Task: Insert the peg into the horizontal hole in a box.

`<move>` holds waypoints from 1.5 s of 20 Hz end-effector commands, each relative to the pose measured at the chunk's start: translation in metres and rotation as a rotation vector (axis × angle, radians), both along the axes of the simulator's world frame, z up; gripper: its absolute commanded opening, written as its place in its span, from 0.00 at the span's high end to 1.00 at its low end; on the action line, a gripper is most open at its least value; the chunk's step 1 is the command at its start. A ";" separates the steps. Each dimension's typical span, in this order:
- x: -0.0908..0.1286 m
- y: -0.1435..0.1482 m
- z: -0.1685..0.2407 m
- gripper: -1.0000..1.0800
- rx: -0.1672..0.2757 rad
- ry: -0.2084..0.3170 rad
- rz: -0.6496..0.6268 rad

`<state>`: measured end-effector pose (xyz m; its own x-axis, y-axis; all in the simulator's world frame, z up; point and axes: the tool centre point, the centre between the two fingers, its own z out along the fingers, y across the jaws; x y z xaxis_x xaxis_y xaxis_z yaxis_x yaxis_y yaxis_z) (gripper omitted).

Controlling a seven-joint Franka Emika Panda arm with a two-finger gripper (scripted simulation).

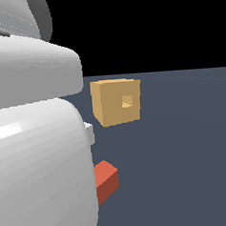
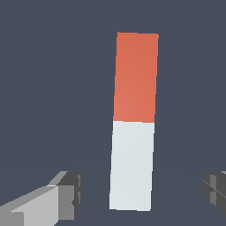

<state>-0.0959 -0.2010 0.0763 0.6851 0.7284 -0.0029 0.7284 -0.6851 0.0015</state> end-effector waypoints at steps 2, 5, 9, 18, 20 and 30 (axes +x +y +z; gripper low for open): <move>-0.009 -0.006 -0.006 0.04 0.002 -0.001 -0.040; -0.009 -0.007 -0.006 0.04 0.002 0.000 -0.039; -0.009 -0.007 -0.011 0.04 0.002 0.000 -0.039; -0.011 -0.006 -0.050 0.04 0.003 0.000 -0.044; -0.011 -0.006 -0.055 0.04 0.003 -0.001 -0.045; -0.011 -0.006 -0.057 1.00 0.003 -0.001 -0.045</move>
<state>-0.1066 -0.2077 0.0195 0.7173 0.6967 -0.0002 0.6967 -0.7173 0.0003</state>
